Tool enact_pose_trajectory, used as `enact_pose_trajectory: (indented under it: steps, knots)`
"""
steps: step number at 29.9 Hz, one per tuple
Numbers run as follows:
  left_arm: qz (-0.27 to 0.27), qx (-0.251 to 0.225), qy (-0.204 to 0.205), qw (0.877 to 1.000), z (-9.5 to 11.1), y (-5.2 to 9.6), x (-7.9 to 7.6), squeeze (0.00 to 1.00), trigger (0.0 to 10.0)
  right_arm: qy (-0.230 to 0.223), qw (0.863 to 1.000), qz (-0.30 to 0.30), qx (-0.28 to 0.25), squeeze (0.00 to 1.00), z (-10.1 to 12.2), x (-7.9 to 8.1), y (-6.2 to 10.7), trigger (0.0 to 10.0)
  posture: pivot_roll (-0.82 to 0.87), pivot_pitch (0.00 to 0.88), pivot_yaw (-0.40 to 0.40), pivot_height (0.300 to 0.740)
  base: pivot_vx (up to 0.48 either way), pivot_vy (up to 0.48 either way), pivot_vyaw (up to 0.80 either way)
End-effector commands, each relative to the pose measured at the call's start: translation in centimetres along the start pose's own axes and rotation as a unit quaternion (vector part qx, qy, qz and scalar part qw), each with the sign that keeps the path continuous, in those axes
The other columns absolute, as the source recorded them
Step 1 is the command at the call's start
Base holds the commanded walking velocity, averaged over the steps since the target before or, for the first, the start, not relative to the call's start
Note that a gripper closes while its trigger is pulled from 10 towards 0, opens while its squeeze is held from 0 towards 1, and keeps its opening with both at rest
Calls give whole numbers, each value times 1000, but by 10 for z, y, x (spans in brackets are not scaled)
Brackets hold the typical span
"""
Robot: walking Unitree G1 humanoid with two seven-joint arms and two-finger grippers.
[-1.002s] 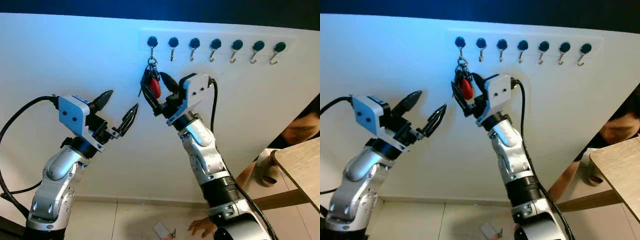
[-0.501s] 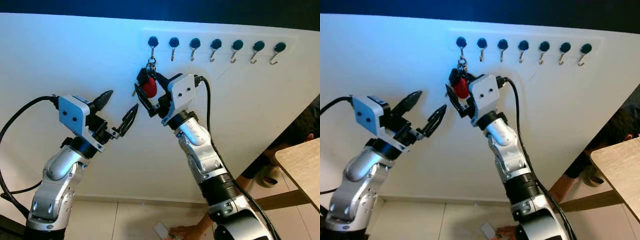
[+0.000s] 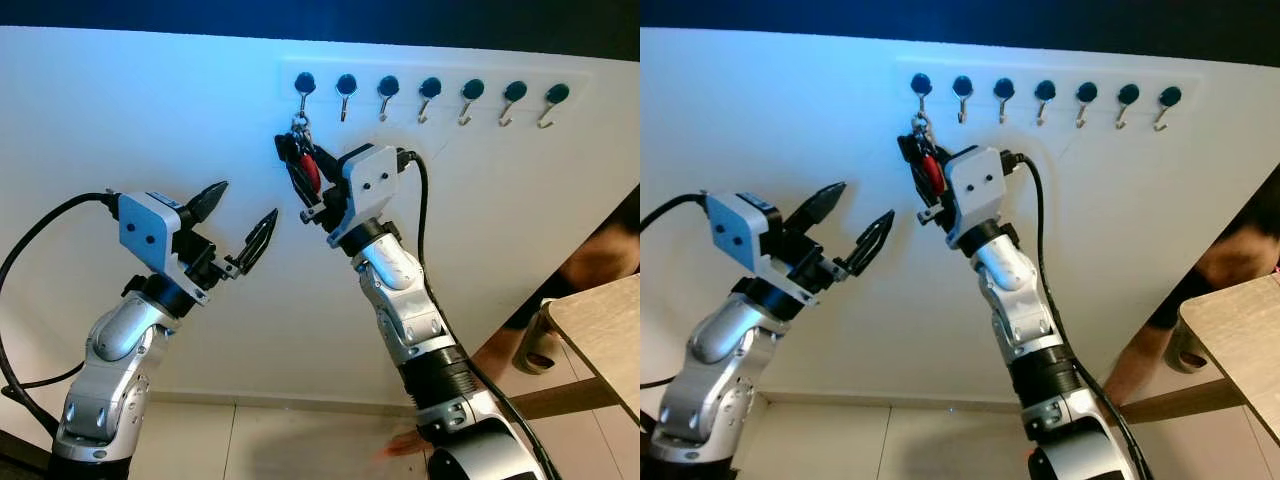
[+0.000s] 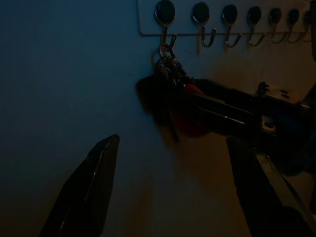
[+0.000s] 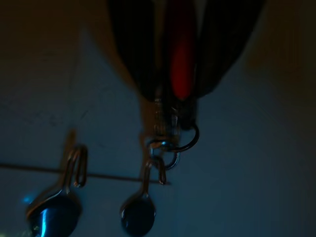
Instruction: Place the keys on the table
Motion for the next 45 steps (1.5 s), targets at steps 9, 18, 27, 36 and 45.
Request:
enact_pose_trajectory:
  steps: [9,18,27,36,45]
  knots:
    - [-7,6,0,1000,-2,1,-3,0,10000,-7,1000,-10,-15,0,7,-2,-3,0,64,133,-16,740,0,0,0]
    - [-7,4,-1,1000,-1,1,-3,0,10000,-9,999,-17,-47,0,20,-3,-6,4000,63,133,-15,740,0,0,0]
    - [-8,3,-3,1000,-1,1,-3,0,10000,-13,993,-15,-113,0,43,1,-5,9373,64,134,-16,740,0,0,0]
    - [-9,2,-2,1000,-1,0,-4,0,10000,-23,989,-14,-148,0,60,5,-5,10000,60,134,-14,740,0,0,0]
    - [-6,24,-17,1000,-9,6,-2,0,10000,-17,985,-21,-168,0,62,4,10,9569,69,133,-23,740,0,0,0]
Point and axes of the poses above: a point about 5 cm out from each wrist's last joint towards the gripper, its own y axis pointing back from the gripper into the wrist, its own z axis along the axis of the wrist's last joint, x = y × z, the point moved 1 cm from there along -y, pointing out of the wrist towards the gripper, and after that the axes turned 1 degree about -y, right-handed, at the moved point
